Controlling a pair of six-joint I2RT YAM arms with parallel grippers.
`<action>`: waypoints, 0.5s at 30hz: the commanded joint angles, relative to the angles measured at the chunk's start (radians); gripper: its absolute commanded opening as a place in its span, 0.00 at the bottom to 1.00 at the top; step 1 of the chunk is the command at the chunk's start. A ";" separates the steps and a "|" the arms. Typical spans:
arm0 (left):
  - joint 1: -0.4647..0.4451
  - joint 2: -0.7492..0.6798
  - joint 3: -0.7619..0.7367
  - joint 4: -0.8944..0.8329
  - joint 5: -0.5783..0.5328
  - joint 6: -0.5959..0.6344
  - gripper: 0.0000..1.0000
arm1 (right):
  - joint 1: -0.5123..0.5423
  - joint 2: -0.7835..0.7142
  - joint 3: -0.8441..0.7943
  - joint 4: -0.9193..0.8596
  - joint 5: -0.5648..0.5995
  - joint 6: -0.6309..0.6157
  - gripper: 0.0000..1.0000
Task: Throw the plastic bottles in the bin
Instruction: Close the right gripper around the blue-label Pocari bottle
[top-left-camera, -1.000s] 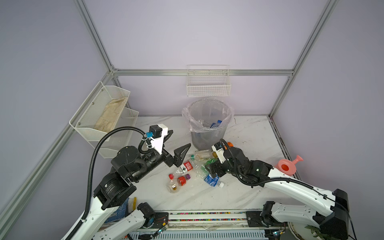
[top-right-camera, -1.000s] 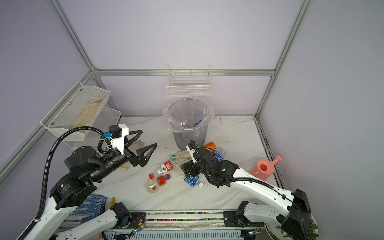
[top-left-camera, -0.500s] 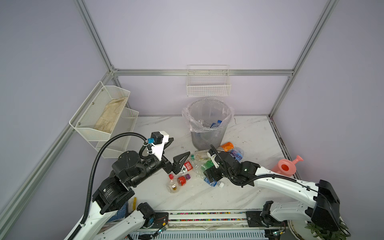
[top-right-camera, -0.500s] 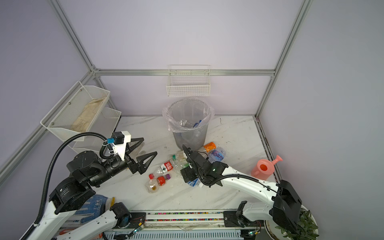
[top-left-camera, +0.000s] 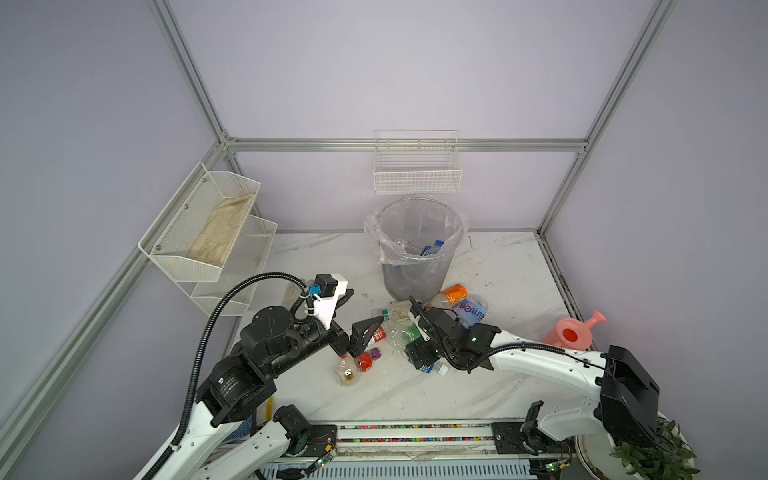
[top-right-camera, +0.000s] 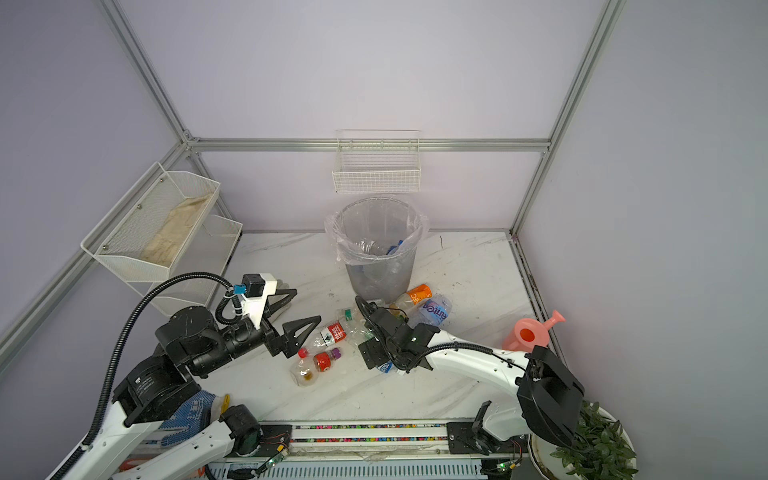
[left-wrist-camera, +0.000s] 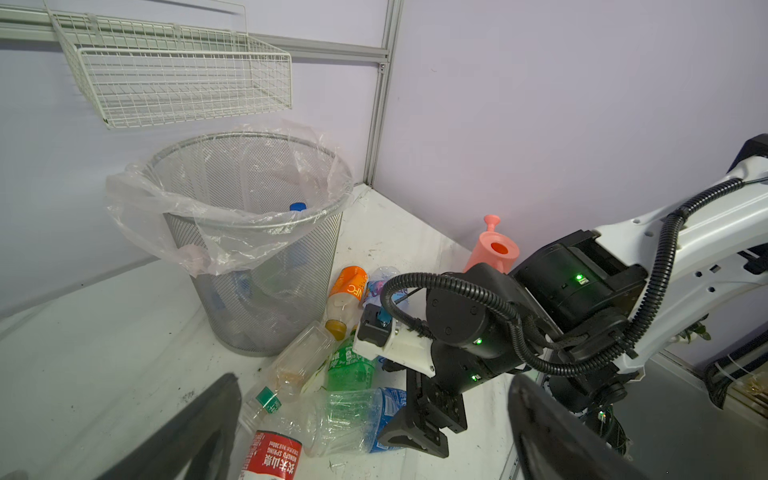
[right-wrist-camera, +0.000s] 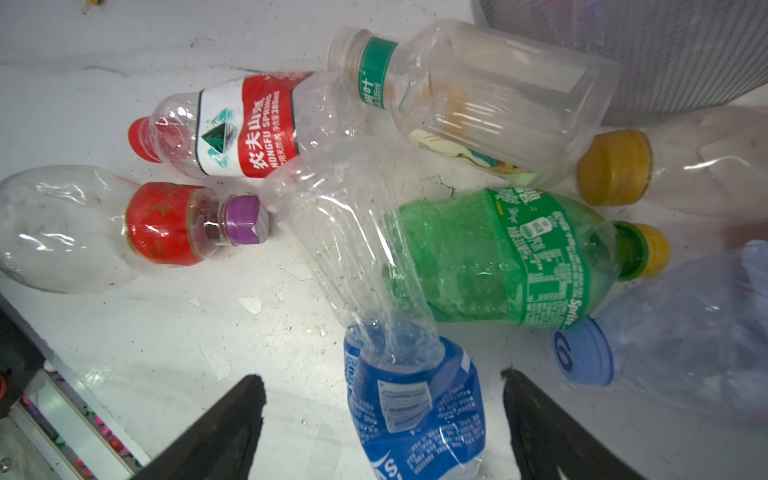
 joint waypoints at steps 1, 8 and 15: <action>-0.003 -0.029 -0.053 0.015 0.022 -0.046 0.97 | 0.006 0.030 -0.025 0.039 0.007 -0.012 0.92; -0.002 -0.063 -0.118 0.015 0.012 -0.092 0.96 | 0.007 0.094 -0.032 0.069 0.009 -0.004 0.92; -0.004 -0.102 -0.159 0.018 0.000 -0.127 0.96 | 0.009 0.153 -0.037 0.090 0.006 0.000 0.91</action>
